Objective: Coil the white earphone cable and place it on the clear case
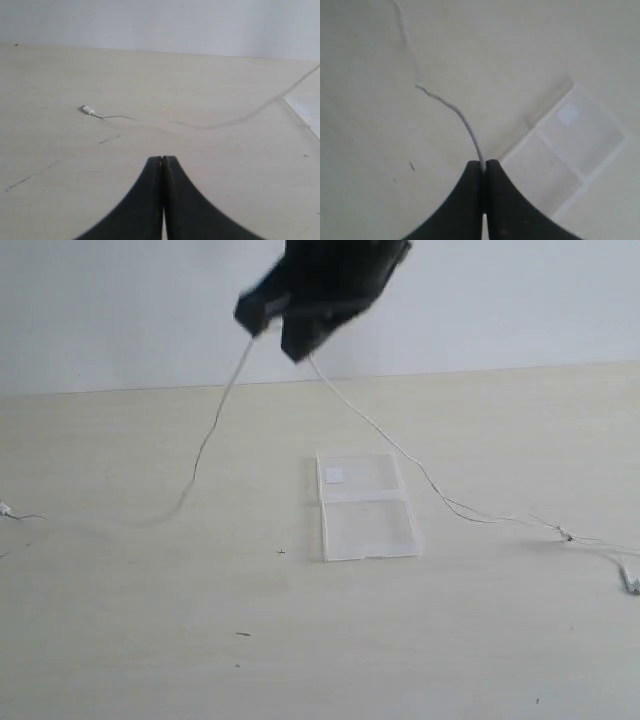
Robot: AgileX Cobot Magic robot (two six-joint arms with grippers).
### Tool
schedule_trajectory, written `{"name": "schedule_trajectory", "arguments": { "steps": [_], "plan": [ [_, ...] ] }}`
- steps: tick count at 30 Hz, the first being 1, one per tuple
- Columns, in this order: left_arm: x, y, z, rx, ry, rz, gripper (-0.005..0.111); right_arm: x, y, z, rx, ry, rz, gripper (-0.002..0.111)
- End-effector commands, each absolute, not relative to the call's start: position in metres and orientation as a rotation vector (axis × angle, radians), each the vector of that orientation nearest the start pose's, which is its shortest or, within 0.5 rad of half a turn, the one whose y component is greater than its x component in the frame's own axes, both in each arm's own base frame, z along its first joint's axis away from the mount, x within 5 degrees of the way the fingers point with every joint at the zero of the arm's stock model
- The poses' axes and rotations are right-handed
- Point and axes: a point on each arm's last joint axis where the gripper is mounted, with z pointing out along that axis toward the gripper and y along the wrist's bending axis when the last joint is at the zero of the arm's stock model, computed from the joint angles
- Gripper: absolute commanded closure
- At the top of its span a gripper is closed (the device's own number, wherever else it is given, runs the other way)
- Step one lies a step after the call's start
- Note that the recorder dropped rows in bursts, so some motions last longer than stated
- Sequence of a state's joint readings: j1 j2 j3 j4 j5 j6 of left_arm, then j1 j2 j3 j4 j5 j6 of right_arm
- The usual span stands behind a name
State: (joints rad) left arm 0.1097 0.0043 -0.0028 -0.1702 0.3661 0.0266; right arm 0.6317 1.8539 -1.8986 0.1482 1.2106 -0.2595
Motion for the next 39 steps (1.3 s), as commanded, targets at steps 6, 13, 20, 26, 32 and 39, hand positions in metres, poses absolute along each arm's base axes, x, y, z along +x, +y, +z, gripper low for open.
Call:
{"name": "schedule_trajectory", "arguments": {
  "steps": [6,13,20,26,32,39],
  "plan": [
    [0.053,0.0,0.181,-0.183,1.83,-0.071,0.107,0.238,0.183,0.556,-0.86,1.661,0.347,0.108],
    [0.053,0.0,0.181,-0.183,1.83,-0.071,0.107,0.224,0.162,0.592,-0.787,1.533,0.227,0.108],
    [0.053,0.0,0.181,-0.183,1.83,-0.071,0.107,0.224,0.165,0.6,-0.744,1.448,0.267,0.108],
    [0.053,0.0,0.181,-0.183,1.83,-0.071,0.107,0.223,0.167,0.599,-0.746,1.457,0.3,0.108],
    [0.053,0.0,0.181,-0.183,1.83,-0.071,0.107,0.222,0.168,0.596,-0.767,1.49,0.328,0.108],
    [0.055,0.002,0.187,-0.183,1.764,-0.061,0.107,0.222,0.168,0.595,-0.781,1.487,0.313,0.108]
  ]
}}
